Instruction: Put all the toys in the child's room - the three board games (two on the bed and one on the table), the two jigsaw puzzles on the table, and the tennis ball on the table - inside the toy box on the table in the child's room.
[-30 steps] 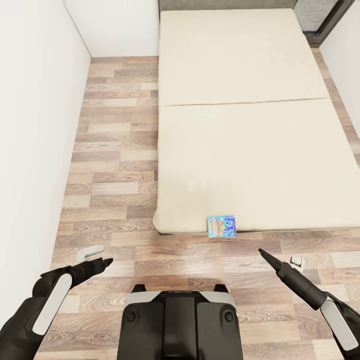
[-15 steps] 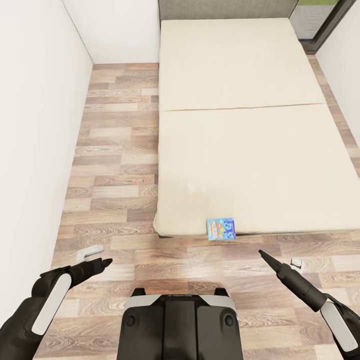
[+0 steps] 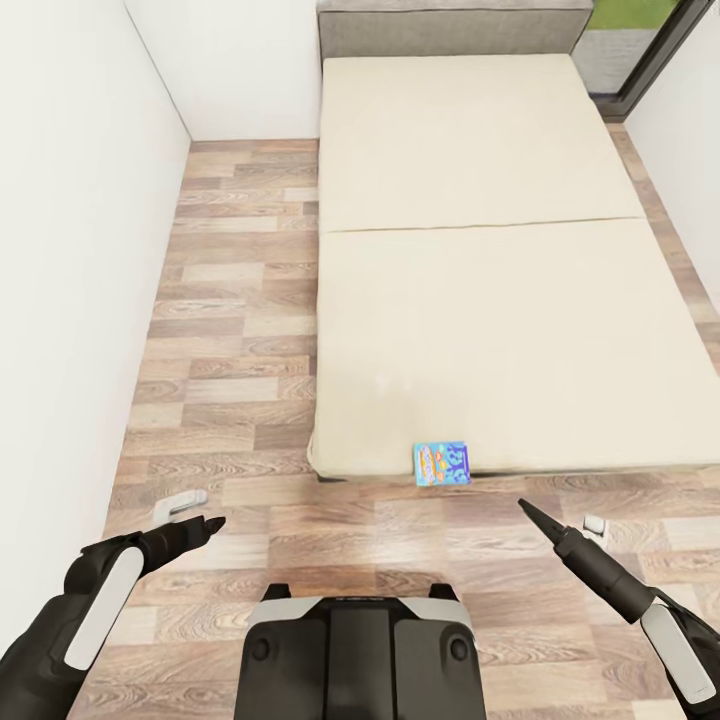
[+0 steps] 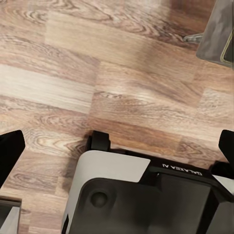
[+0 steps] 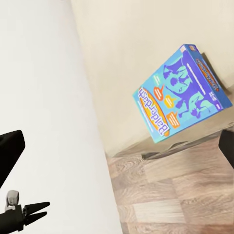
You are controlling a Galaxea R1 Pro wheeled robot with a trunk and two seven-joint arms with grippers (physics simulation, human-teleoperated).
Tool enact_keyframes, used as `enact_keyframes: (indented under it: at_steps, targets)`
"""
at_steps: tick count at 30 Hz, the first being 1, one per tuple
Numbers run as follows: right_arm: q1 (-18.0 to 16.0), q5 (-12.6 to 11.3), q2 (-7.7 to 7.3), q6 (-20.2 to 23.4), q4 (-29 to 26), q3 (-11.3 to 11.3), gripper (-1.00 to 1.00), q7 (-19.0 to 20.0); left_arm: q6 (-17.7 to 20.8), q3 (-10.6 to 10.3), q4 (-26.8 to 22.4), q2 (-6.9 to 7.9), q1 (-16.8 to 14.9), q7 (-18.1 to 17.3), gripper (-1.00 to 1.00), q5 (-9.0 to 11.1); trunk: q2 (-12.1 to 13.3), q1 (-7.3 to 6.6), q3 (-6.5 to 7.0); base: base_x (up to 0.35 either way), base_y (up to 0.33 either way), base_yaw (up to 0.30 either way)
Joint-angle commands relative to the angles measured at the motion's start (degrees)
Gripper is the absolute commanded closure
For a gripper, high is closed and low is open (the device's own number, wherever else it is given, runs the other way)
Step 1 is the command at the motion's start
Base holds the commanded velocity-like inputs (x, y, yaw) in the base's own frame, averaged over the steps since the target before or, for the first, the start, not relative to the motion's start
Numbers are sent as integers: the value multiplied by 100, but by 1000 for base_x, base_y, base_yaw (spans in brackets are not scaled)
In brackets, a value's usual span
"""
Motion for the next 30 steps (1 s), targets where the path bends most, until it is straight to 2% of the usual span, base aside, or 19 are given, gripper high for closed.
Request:
enact_keyframes:
  at_steps: [1,30]
  targets:
    - [-1,-40,-1,48,1,-1,-100,8,23,0,-7,-1,-2,50,-100,61,-8,4,4,0,0,0]
    - [-1,-33,-1,18,154,0,-100,8,2,7,-7,-8,-2,42,-100,63,-8,4,278,0,0,0]
